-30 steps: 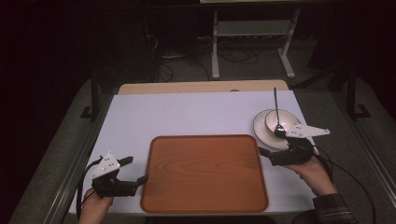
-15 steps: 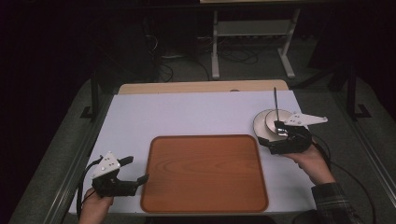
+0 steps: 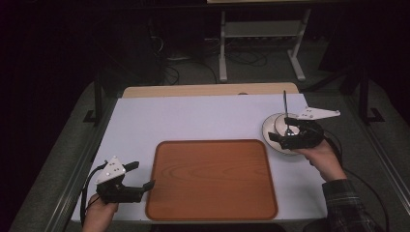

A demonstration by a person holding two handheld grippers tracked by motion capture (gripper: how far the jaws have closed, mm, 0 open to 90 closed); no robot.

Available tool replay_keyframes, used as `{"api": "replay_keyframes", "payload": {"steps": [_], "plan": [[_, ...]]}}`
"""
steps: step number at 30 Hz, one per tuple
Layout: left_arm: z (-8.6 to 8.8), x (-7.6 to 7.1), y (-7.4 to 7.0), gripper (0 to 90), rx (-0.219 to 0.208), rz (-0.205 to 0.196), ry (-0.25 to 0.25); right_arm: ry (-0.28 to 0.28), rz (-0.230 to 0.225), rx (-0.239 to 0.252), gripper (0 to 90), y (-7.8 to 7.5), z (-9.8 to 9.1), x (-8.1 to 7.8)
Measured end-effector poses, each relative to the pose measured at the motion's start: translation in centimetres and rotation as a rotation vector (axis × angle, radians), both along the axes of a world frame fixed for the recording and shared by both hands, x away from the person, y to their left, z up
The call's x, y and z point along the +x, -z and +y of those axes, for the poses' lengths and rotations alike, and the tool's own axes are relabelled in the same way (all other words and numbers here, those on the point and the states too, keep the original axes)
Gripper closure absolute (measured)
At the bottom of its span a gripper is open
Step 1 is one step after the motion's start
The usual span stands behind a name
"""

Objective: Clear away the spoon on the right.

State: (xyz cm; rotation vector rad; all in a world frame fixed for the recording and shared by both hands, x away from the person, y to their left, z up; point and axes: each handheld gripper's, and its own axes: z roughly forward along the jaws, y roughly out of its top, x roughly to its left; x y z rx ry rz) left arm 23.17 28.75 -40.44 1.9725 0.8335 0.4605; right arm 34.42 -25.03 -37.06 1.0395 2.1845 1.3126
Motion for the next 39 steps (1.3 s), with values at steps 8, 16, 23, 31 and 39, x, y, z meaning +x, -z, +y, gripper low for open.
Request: {"api": "replay_keyframes", "payload": {"steps": [8, 16, 23, 31, 39], "plan": [[0.0, 0.1, 0.0, 13.4, 0.003, -0.004, -0.005, 0.018, 0.017, -0.011, 13.1, 0.0, -0.4, 1.6], [0.3, 0.0, 0.0, 13.4, 0.001, -0.007, -0.018, 0.037, 0.038, -0.022, 22.8, -0.1, -0.9, 3.1], [0.3, 0.0, 0.0, 13.4, -0.004, -0.011, -0.024, 0.069, 0.059, -0.029, 41.9, 0.1, -1.5, 4.7], [0.4, -0.1, 0.0, 13.4, -0.005, -0.007, -0.026, 0.124, 0.079, -0.043, 67.9, 1.0, -1.8, 6.9], [0.5, -0.3, 0.1, 13.4, 0.000, -0.005, -0.032, 0.175, 0.091, -0.041, 89.5, 1.0, -1.8, 8.8]]}}
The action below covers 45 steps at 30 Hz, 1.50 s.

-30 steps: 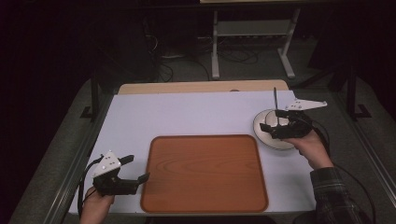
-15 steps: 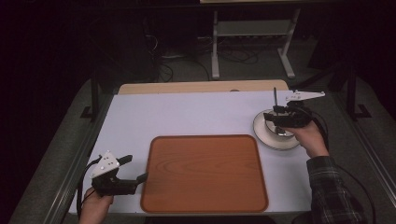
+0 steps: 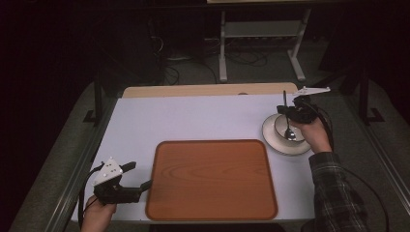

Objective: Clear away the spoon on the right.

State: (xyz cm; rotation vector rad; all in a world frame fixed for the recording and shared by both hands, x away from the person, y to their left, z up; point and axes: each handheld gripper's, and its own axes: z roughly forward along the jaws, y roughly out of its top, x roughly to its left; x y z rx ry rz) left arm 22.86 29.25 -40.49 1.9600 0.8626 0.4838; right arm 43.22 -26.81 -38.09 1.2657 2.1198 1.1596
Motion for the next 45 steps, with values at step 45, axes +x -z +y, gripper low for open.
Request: {"api": "replay_keyframes", "payload": {"steps": [45], "plan": [[-0.1, -0.1, 0.0, 13.4, 0.003, 0.004, 0.003, 0.200, 0.058, -0.080, 89.6, 1.3, -3.3, 0.9]]}}
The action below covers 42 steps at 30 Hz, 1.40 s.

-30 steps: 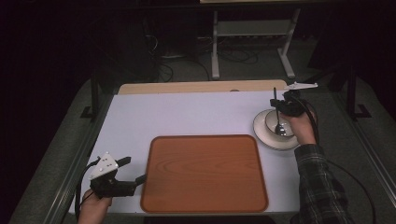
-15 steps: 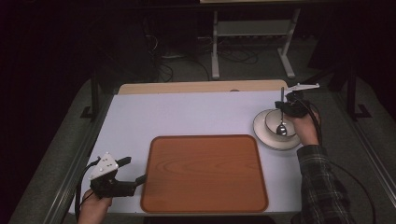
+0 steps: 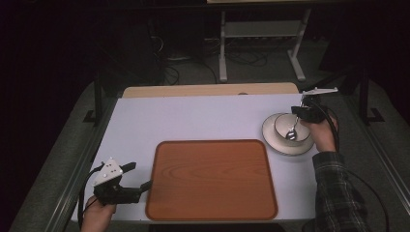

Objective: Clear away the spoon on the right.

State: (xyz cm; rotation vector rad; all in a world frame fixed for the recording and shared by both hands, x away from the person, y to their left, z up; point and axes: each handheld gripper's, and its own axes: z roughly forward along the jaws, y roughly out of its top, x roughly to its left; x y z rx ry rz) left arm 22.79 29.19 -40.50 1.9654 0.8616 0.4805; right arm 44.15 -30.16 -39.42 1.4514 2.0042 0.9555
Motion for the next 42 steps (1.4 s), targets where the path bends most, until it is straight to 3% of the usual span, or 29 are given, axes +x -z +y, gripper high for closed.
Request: {"api": "replay_keyframes", "payload": {"steps": [15, 35, 38, 42], "plan": [[-0.1, 0.1, 0.0, 13.4, -0.003, 0.000, 0.006, 0.059, 0.025, -0.025, 89.7, -0.1, -1.4, -0.8], [-0.2, 0.1, -0.2, 13.4, -0.005, -0.004, 0.014, 0.091, 0.046, -0.031, 89.6, -0.4, -2.7, -3.6], [-0.2, 0.1, -0.2, 13.4, -0.003, -0.004, 0.017, 0.088, 0.040, -0.029, 89.5, -0.5, -2.8, -4.0], [-0.3, 0.1, -0.2, 13.4, -0.002, -0.006, 0.019, 0.067, -0.004, -0.002, 80.6, -1.4, -2.8, -4.8]]}}
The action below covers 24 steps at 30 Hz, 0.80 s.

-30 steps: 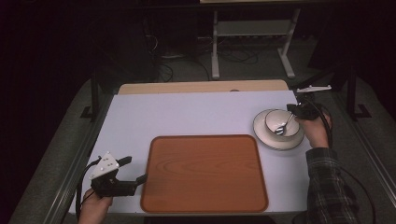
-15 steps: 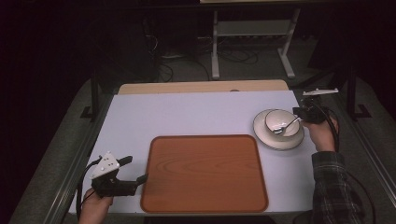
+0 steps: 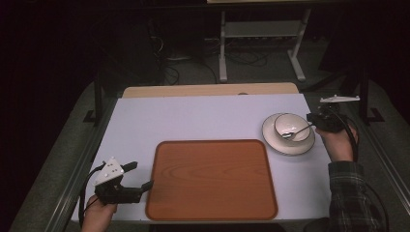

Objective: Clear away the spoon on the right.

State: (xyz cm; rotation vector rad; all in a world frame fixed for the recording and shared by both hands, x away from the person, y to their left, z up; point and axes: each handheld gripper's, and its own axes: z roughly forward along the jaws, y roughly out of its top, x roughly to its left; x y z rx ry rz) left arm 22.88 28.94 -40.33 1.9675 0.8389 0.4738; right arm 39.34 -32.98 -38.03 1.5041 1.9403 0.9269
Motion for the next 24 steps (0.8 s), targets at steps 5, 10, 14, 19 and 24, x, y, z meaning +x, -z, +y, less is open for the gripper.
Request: {"api": "replay_keyframes", "payload": {"steps": [5, 10, 14, 19, 24], "plan": [[0.1, 0.0, 0.0, 13.4, 0.000, 0.000, -0.001, -0.055, -0.044, 0.066, 64.4, -1.2, 0.2, -2.1], [0.0, -0.2, -0.1, 13.4, 0.002, 0.000, 0.003, -0.032, -0.058, 0.055, 56.9, -1.0, 0.0, -4.2], [0.0, -0.2, -0.1, 13.4, 0.001, 0.000, 0.003, 0.006, -0.054, 0.071, 55.7, -0.5, -0.9, -5.3], [0.0, -0.2, -0.1, 13.4, 0.005, -0.002, 0.006, 0.044, -0.008, 0.100, 51.9, 0.9, -2.0, -5.4], [0.0, -0.2, -0.1, 13.4, 0.006, -0.002, 0.006, 0.063, -0.002, 0.150, 45.1, 1.8, -2.5, -4.7]]}}
